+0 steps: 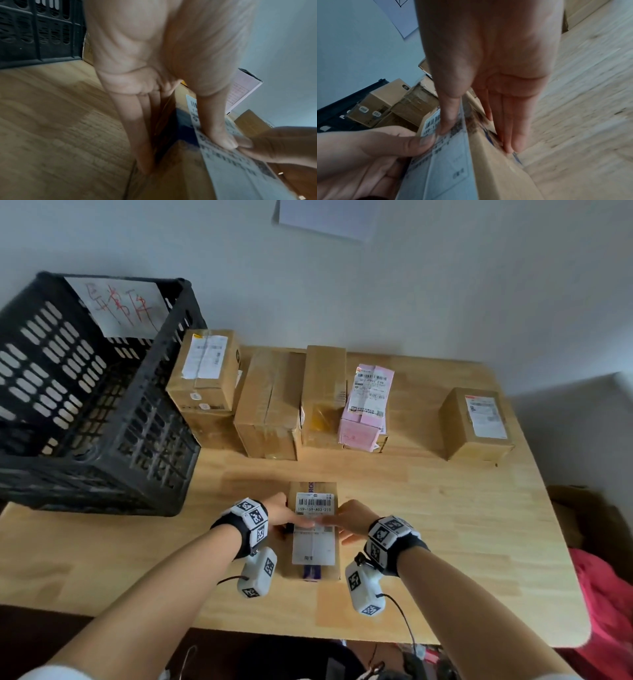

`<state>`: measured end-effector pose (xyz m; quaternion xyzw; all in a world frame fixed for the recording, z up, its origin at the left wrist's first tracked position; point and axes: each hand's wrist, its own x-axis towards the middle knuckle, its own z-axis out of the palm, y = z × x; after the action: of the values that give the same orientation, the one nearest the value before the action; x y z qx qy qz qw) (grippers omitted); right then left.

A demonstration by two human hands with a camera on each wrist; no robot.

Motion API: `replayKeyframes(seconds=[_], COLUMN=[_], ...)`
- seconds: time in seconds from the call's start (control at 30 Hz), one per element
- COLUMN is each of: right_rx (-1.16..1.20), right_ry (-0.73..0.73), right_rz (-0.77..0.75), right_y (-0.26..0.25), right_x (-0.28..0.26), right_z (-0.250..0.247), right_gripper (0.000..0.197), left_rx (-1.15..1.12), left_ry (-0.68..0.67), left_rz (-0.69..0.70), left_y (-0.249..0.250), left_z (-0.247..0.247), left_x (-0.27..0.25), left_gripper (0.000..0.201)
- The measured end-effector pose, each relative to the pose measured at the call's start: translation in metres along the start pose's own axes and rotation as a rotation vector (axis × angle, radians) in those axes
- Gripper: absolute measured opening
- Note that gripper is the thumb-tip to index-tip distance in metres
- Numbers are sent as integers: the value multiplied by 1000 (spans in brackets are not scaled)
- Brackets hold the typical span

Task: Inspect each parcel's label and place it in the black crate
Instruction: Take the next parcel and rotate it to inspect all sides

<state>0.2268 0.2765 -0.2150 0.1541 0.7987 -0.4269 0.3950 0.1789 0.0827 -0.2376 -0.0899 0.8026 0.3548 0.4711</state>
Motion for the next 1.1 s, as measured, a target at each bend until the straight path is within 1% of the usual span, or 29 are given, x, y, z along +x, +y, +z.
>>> replayKeyframes(seconds=[0.07,0.17,0.23,0.33,0.37,0.53,0.6,0.67,0.73,0.77,0.8,0.83,0.9,0.93,1.0,1.03,1.07,1.1], right_rx=[-3,-33,-61,-71,-72,-85,-105,-117,-128,-117,-104,-88,-45,-28,31,65,78,83], right_ry=[13,-7,-34,-48,-49,-72,-61,-46,-12,-4,-1,-6,-14,0,55,75,86,84], right_rz=[19,40,49,60,67,87,83,90,83,89,96,103,111,106,88,88,94,104], right_y=[0,-4,-9,-14,-15,-22,-26,-27,-26,-26,-25,-27,-31,-35,-41,-42,-42,-42], right_x=[2,3,5,6,5,1,-3,-13,-19,-21,-23,-24,-28,-30,-33,-33,-33,-33], right_z=[1,0,0,-1,-1,-2,-1,3,4,6,6,7,6,5,2,1,0,0], right_gripper=[50,49,48,46,45,43,43,45,49,51,52,54,53,51,45,41,38,37], left_rx=[42,88,113,126,128,123,140,130,95,62,50,36,-20,-58,-134,-183,-224,-247], left_ry=[-31,-75,-91,-101,-98,-94,-95,-93,-38,-25,-27,-28,-35,-38,-39,-35,-39,-37], left_rz=[19,43,36,33,34,50,41,39,51,48,35,30,12,5,6,1,-6,-6], left_y=[-3,7,14,20,21,19,18,11,-2,-9,-10,-10,-5,-5,-7,-8,-8,-6], left_z=[-2,-4,-7,-7,-6,-4,-4,-2,0,1,0,-1,-6,-8,-13,-16,-20,-21], left_x=[12,5,-2,-9,-10,-5,-7,-6,11,19,20,17,2,0,4,8,10,4], left_gripper=[104,79,70,39,34,33,42,59,96,111,117,113,92,92,112,112,101,86])
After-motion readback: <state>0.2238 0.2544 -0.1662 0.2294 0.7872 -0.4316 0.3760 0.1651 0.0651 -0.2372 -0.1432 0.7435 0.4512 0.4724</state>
